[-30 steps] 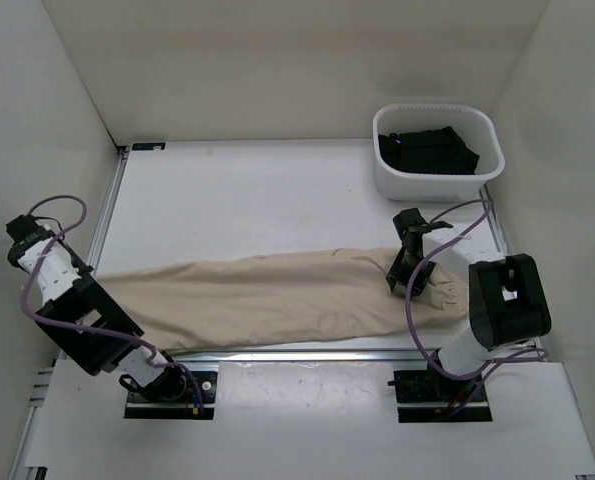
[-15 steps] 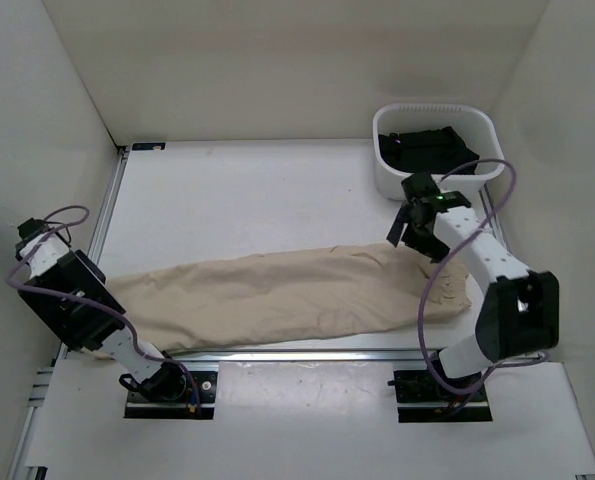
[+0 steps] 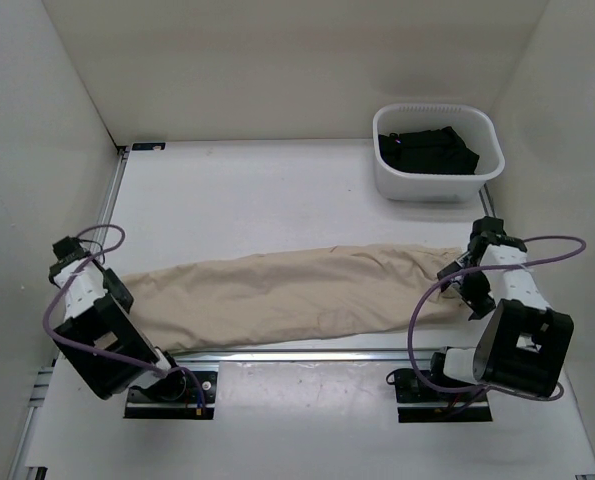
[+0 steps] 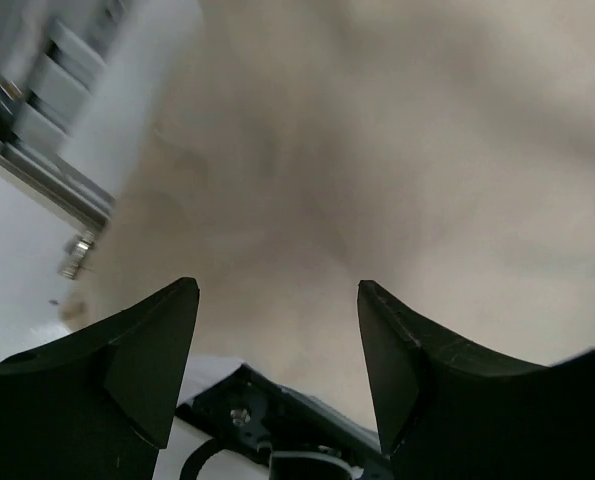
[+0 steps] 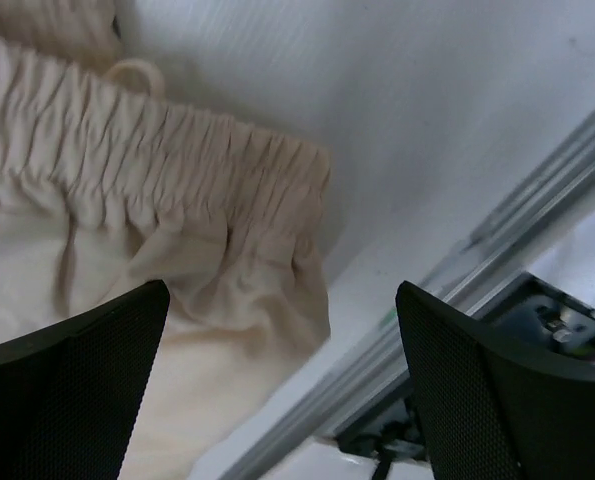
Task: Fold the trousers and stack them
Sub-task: Fold the trousers
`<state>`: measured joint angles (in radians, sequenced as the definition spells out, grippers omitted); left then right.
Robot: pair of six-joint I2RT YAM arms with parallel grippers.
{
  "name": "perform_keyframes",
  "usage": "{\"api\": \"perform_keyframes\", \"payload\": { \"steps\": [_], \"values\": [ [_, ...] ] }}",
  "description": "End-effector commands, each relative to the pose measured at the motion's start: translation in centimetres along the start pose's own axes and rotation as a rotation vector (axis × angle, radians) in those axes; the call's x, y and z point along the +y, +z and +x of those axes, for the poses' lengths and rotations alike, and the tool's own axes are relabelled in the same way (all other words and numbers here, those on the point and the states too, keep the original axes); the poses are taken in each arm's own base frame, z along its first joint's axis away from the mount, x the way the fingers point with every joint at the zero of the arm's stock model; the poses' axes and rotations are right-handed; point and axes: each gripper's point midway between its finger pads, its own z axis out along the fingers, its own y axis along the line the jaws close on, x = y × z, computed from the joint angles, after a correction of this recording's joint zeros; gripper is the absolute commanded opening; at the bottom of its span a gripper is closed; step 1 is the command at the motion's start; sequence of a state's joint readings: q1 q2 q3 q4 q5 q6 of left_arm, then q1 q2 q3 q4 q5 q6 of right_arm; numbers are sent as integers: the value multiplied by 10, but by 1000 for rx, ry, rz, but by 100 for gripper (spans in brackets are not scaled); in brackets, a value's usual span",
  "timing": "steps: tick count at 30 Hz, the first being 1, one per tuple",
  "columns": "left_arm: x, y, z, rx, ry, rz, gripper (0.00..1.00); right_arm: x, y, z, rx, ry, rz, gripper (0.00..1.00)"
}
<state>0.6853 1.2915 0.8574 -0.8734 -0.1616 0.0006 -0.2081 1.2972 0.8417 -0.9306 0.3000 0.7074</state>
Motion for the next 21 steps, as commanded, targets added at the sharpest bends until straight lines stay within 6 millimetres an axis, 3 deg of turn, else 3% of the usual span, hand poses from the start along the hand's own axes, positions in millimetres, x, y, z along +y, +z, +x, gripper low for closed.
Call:
{"api": "perform_keyframes", "payload": {
  "steps": [1, 2, 8, 9, 12, 13, 15, 16, 19, 21],
  "values": [
    [6, 14, 20, 54, 25, -63, 76, 35, 15, -22, -37, 93, -173, 99],
    [7, 23, 23, 55, 25, -75, 76, 46, 17, -36, -84, 103, -212, 99],
    [6, 52, 27, 85, 66, -131, 76, 75, 48, -25, -25, 129, -318, 96],
    [3, 54, 26, 85, 76, -129, 76, 76, 54, -19, 11, 136, -310, 84],
    [-1, 60, 17, 82, 102, -141, 76, 67, 69, -3, 98, 155, -235, 60],
    [-2, 64, 13, 80, 102, -141, 76, 67, 72, -1, 111, 165, -224, 39],
    [-11, 65, 7, 66, 132, -132, 76, 60, 78, 0, 141, 192, -204, 20],
    [-15, 66, 0, 49, 138, -128, 76, 56, 83, 3, 152, 201, -192, 1],
    [-33, 63, -14, 18, 192, -110, 76, 40, 84, -7, 134, 267, -171, 0],
    [-52, 58, -24, -15, 243, -80, 76, 26, 67, -20, 45, 286, -147, 0]
  ]
}}
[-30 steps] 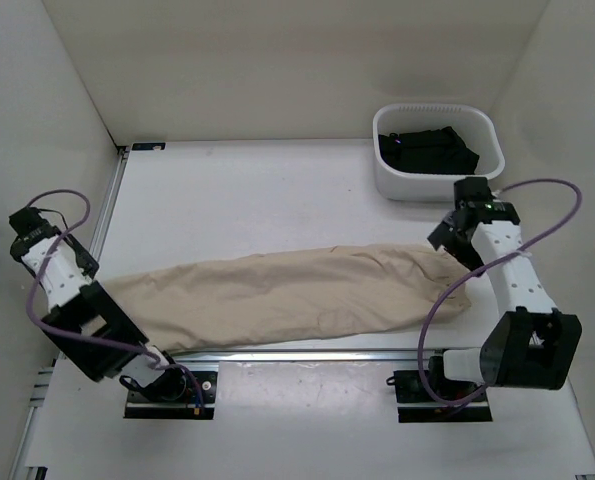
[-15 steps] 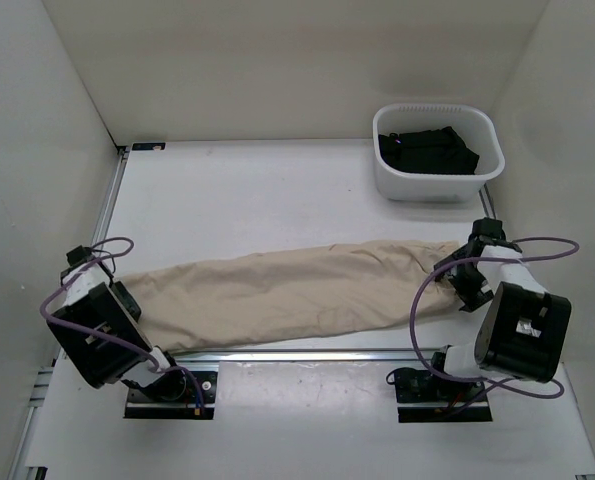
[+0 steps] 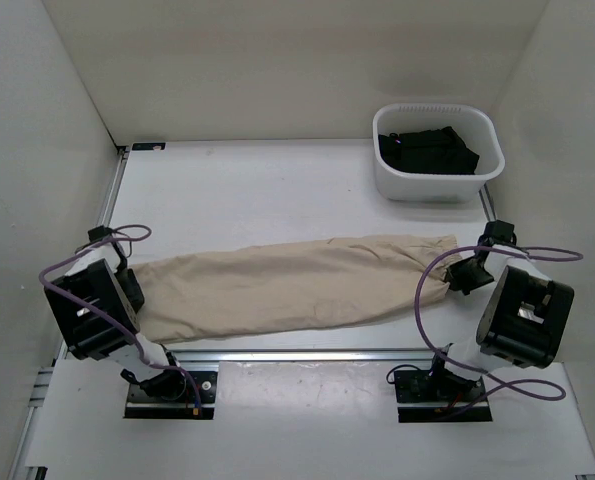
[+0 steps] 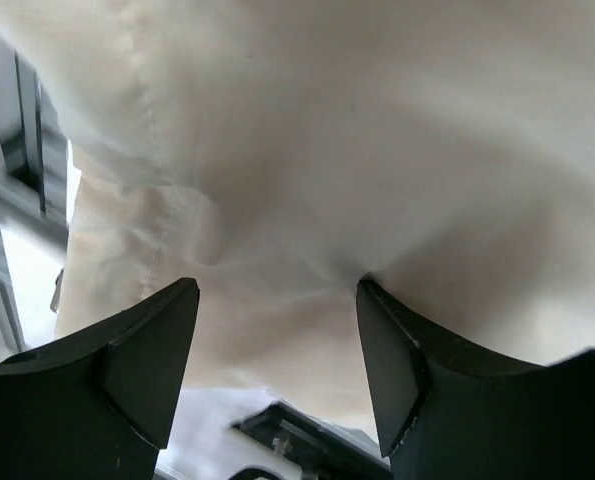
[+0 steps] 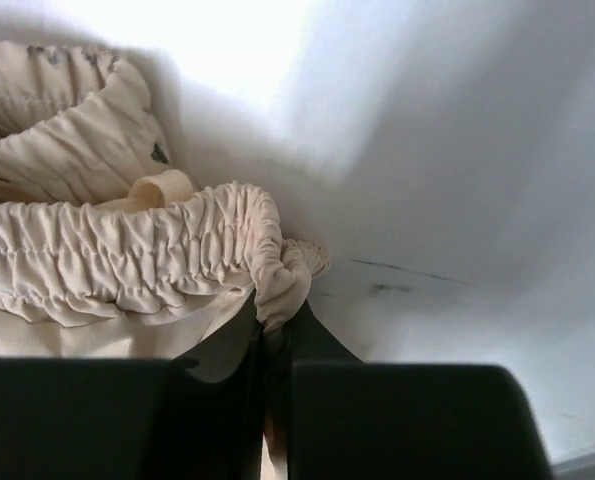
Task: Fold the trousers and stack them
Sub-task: Fold the trousers
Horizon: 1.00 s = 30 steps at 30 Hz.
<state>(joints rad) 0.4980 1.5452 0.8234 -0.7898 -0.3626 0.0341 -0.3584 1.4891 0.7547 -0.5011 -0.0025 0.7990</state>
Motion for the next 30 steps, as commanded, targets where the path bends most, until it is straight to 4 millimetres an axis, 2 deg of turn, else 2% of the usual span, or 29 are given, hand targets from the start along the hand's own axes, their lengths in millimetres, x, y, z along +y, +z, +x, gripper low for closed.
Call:
{"api": "perform_keyframes", "payload": {
  "steps": [1, 2, 4, 6, 10, 12, 15, 16, 17, 19, 23, 26, 27, 29, 30],
  "values": [
    [-32, -4, -56, -192, -11, 63, 76, -43, -7, -16, -125, 46, 148, 0],
    [-45, -8, -57, -205, 29, 81, 76, -44, -30, -37, -256, 42, 148, 0],
    [-54, -16, -68, -235, 58, 89, 77, -40, -58, -52, -348, 21, 127, 0],
    [-63, -13, -69, -223, 87, 92, 77, -24, -96, -70, -459, -32, 48, 0],
    [-65, -11, -74, -218, 97, 82, 77, -6, -132, -63, -495, -165, 26, 0],
    [-66, -9, -73, -208, 101, 81, 79, 3, -140, -56, -513, -215, 4, 0],
    [-64, -7, -75, -205, 100, 61, 79, 20, -138, -33, -508, -331, 7, 0],
    [-63, -4, -73, -194, 104, 50, 79, 32, -134, -18, -499, -402, -3, 0],
    [-63, -4, -73, -194, 104, 49, 79, 29, -127, -13, -481, -428, 48, 0],
    [-63, -4, -76, -194, 104, 49, 79, 26, -121, -18, -504, -419, 95, 0],
    [-62, 0, -74, -182, 108, 36, 79, 40, -118, -39, -536, -362, 12, 0],
    [-62, 5, -72, -163, 114, 22, 79, 33, -114, -70, -553, -312, 40, 0],
    [-62, 5, -72, -163, 114, 22, 79, 35, -109, -71, -531, -318, 27, 0],
    [-62, 8, -70, -153, 118, 21, 79, 16, -84, -74, -474, -327, 71, 0],
    [-62, 8, -70, -153, 118, 21, 79, 17, -76, -78, -470, -326, 50, 0]
  ]
}}
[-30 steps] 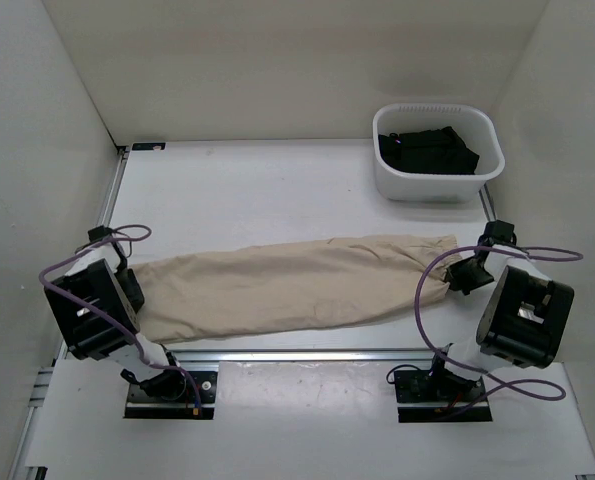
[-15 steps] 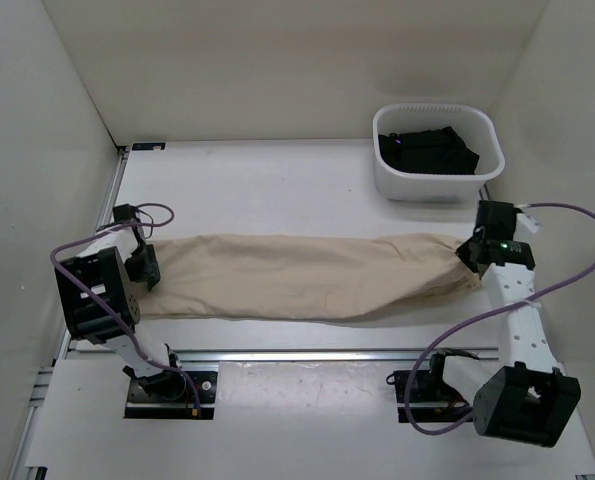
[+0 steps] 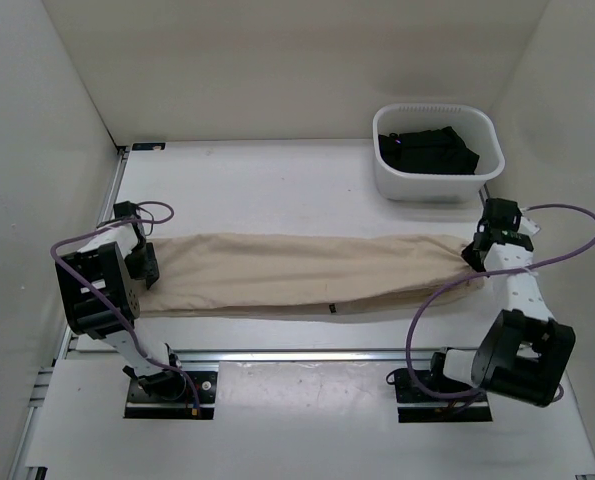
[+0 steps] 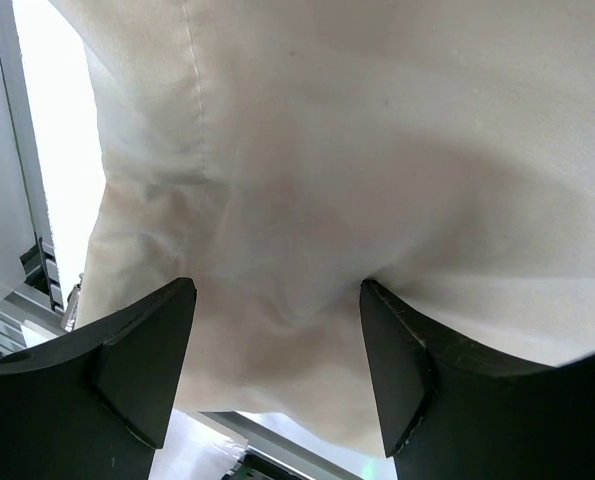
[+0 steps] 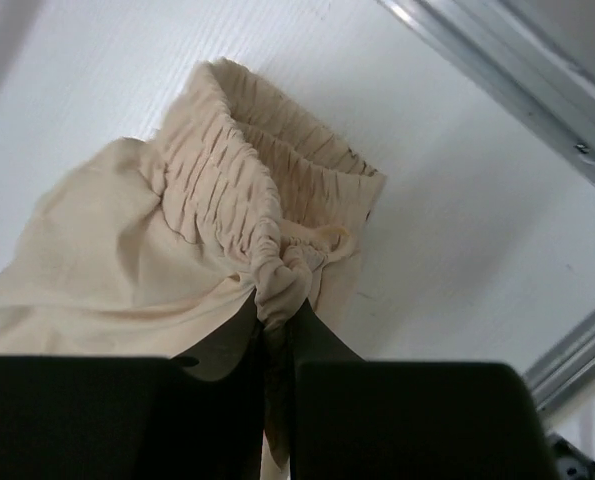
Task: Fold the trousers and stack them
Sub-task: Fold the trousers
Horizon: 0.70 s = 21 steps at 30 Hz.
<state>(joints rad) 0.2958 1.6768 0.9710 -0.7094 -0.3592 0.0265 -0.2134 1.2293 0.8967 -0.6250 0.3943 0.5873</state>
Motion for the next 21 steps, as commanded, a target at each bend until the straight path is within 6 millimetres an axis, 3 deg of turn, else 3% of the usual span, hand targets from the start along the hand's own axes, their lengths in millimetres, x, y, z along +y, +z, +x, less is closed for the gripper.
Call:
{"api": "perform_keyframes", "payload": {
  "steps": [1, 4, 5, 8, 9, 10, 14, 15, 16, 19, 21],
  "values": [
    [-7, 24, 1, 9, -27, -10, 79, -6, 34, -4, 8, -21, -21, 0],
    [-7, 24, 1, 9, -27, -10, 79, -19, 57, 13, 114, 24, -26, 21],
    [-9, 27, 6, 26, -20, -9, 79, -26, 63, 19, 141, 38, -11, 46],
    [-10, 27, 6, 26, -20, 0, 79, -27, 69, 27, 173, 44, 5, 64],
    [-10, 27, 6, 26, -20, 0, 79, -29, 72, 34, 194, 40, 16, 64],
    [-11, 28, 10, 35, -17, 0, 79, -29, 76, 36, 201, 49, 20, 71],
    [-13, 28, 10, 35, -17, 11, 79, -21, 83, 43, 246, 49, -8, 73],
    [-13, 28, 10, 35, -17, 11, 79, -19, 87, 51, 284, 47, -17, 79],
    [-13, 28, 10, 35, -17, 11, 79, -8, 88, 52, 306, 44, -74, 79],
    [-13, 28, 10, 35, -17, 11, 79, -4, 96, 61, 405, 60, -47, 77],
    [-13, 28, 10, 35, -17, 11, 79, -17, 98, 89, 535, 41, 30, 67]
  ]
}}
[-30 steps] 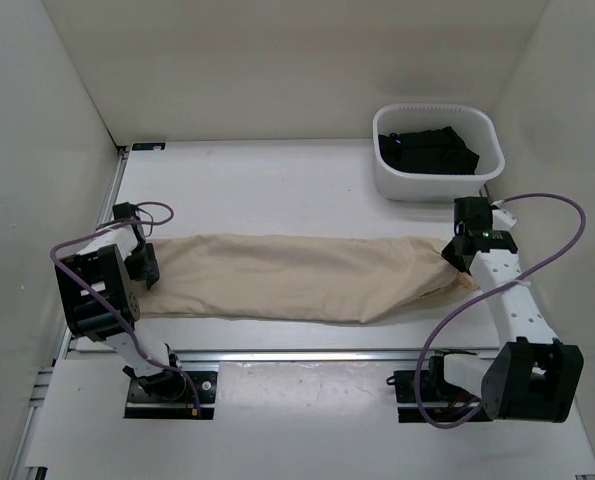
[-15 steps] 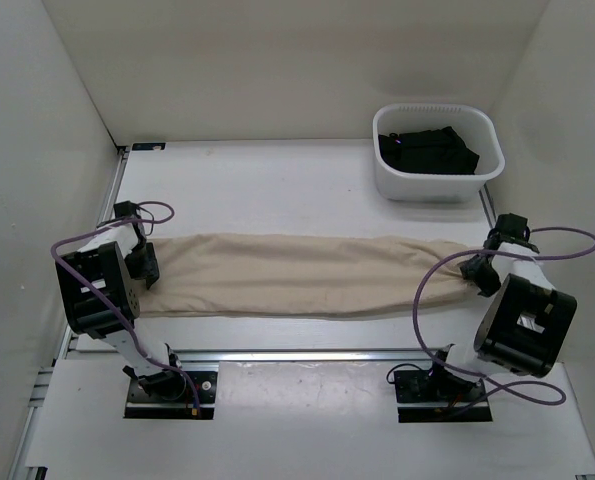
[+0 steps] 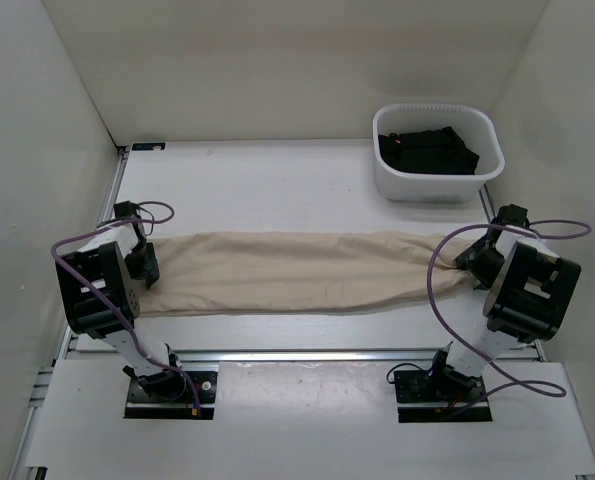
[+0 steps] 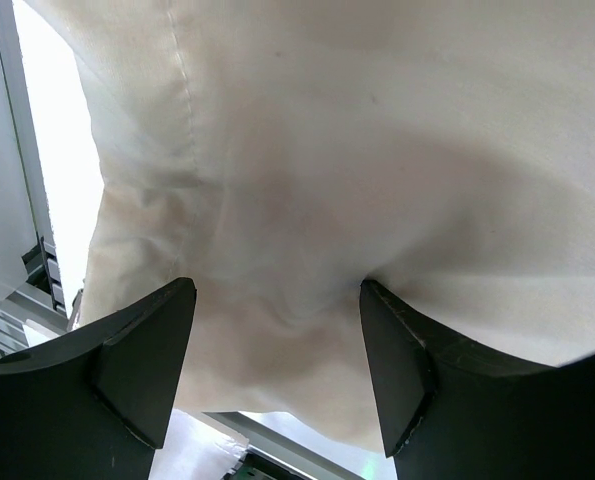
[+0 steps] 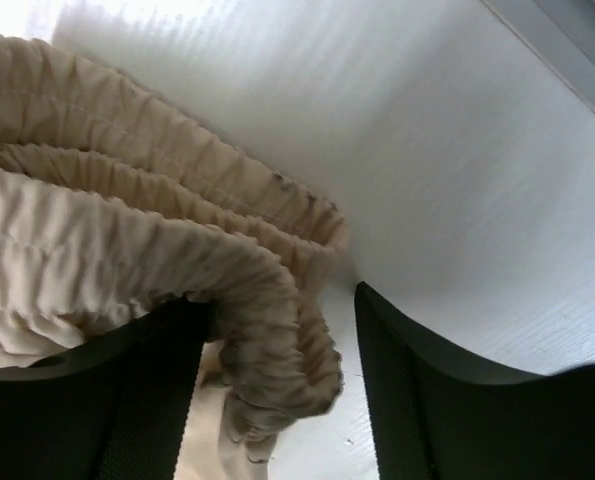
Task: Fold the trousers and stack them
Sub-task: Fold the trousers
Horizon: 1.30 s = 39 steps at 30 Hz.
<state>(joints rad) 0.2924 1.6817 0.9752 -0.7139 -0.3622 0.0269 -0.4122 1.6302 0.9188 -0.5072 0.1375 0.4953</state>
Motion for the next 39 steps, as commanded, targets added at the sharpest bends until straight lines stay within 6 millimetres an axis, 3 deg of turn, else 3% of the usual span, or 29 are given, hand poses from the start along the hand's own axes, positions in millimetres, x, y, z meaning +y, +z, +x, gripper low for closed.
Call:
{"api": "perform_keyframes", "payload": {
  "steps": [1, 3, 4, 5, 6, 10, 14, 17, 18, 20, 21, 23, 25, 26, 27, 28, 29, 30, 32, 33, 34, 35, 36, 37, 39],
  "values": [
    [-13, 30, 12, 39, -19, 13, 79, -6, 25, 46, 217, 0, 40, 62],
    [-13, 30, 12, 40, -19, 13, 79, -12, 24, 49, 216, -17, 84, 47],
    [-13, 30, 12, 40, -19, 13, 79, -13, 24, 53, 230, -27, 77, 25],
    [-13, 30, 12, 40, -19, 13, 79, -8, 22, 54, 236, -37, 47, 10],
    [-13, 30, 12, 40, -19, 13, 79, -9, 22, 58, 248, -37, 43, 2],
    [-14, 31, 15, 48, -16, 13, 80, -7, 16, 52, 200, -44, 20, 0],
    [-11, 27, 16, 37, -20, 4, 80, 10, -30, 14, -4, -35, -71, 0],
    [-11, 27, 16, 37, -20, 4, 80, 25, -73, 0, -124, -102, -97, 0],
    [-11, 27, 16, 37, -20, 4, 80, 47, -93, -2, -172, -171, -123, 0],
    [-11, 27, 16, 37, -20, 4, 80, 58, -119, 1, -242, -243, -85, 0],
    [-11, 28, 13, 37, -20, 4, 80, 82, -133, 18, -265, -336, -109, 0],
    [-9, 28, 13, 37, -20, -7, 80, 112, -171, 23, -342, -393, -146, 0],
    [-9, 28, 13, 37, -20, -7, 80, 158, -195, 60, -391, -495, -203, 0],
    [-8, 28, 13, 37, -20, -16, 80, 191, -226, 89, -415, -573, -298, 0],
    [-8, 28, 13, 37, -20, -16, 80, 208, -235, 106, -418, -590, -327, 0],
    [-7, 27, 10, 28, -23, -16, 80, 229, -226, 129, -398, -650, -311, 0],
    [-5, 27, 10, 28, -23, -25, 80, 243, -234, 166, -383, -736, -337, 0],
    [-5, 27, 10, 28, -23, -25, 80, 274, -235, 187, -376, -766, -362, 0],
    [-5, 27, 12, 37, -20, -25, 80, 294, -240, 236, -353, -863, -384, 0],
    [-5, 27, 12, 37, -20, -25, 80, 307, -221, 264, -317, -920, -357, 0],
    [-5, 27, 12, 37, -20, -25, 80, 331, -247, 278, -319, -911, -443, 0],
    [-5, 27, 12, 37, -20, -25, 80, 334, -253, 301, -312, -954, -460, 0],
    [-5, 27, 12, 37, -20, -25, 80, 344, -240, 318, -308, -988, -448, 0],
    [-5, 27, 12, 37, -20, -25, 80, 353, -252, 330, -322, -979, -490, 0],
    [-5, 26, 8, 29, -23, -25, 80, 365, -247, 352, -283, -983, -548, 0]
  ]
}}
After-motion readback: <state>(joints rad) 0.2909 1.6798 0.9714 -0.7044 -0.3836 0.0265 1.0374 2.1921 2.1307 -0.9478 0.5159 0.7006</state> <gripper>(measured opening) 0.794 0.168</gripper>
